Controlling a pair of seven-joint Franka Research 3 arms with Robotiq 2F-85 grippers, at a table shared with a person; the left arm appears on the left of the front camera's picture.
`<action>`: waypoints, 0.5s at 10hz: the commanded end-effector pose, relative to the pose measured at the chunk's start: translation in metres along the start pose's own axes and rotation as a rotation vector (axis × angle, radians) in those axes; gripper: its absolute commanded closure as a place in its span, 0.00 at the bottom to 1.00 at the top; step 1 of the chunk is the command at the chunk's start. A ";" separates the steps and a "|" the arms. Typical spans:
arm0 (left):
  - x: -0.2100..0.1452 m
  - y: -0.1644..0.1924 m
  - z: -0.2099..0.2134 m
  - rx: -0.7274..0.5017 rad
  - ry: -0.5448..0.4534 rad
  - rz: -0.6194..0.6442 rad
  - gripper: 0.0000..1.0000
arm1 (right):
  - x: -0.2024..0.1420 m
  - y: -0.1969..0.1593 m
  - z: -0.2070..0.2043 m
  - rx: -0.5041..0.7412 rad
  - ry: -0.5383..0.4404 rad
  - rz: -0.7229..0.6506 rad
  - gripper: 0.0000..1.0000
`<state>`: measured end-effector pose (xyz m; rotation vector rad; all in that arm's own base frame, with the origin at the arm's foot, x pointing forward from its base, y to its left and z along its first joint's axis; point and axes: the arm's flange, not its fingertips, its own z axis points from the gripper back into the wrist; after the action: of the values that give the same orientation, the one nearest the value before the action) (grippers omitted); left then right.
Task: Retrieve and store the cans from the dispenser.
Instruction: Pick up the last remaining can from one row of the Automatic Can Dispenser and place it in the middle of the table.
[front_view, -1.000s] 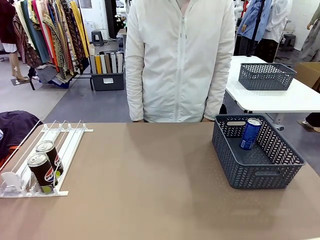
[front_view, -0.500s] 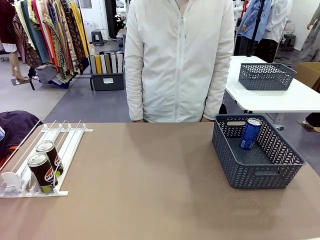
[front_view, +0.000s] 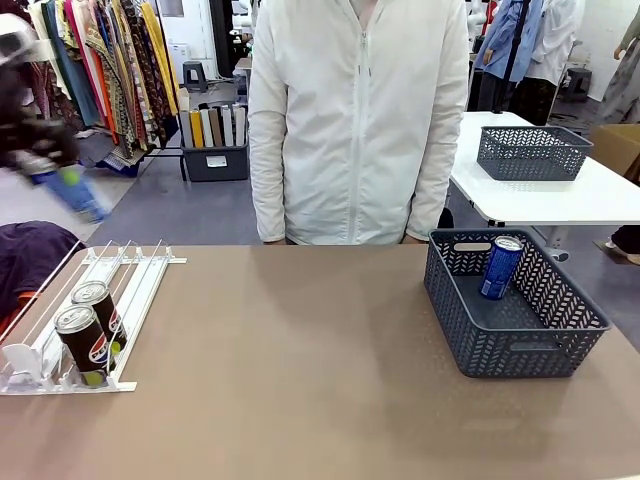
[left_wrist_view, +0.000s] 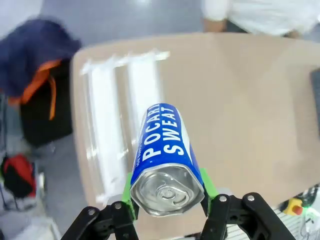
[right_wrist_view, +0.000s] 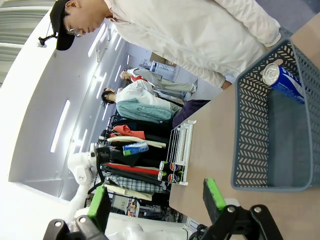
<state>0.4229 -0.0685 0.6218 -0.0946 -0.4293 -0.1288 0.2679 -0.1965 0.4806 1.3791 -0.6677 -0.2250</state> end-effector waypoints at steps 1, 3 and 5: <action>0.053 -0.070 -0.036 -0.116 0.081 -0.242 1.00 | 0.003 0.003 0.000 0.019 -0.011 0.010 0.00; 0.054 -0.177 -0.088 -0.067 0.174 -0.437 1.00 | 0.003 0.003 0.000 0.019 -0.011 0.010 0.00; 0.030 -0.260 -0.141 -0.103 0.265 -0.607 1.00 | 0.003 0.003 0.000 0.019 -0.011 0.010 0.00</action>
<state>0.4593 -0.3366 0.5196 -0.0970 -0.1834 -0.6821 0.2678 -0.1966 0.4805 1.3788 -0.6678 -0.2256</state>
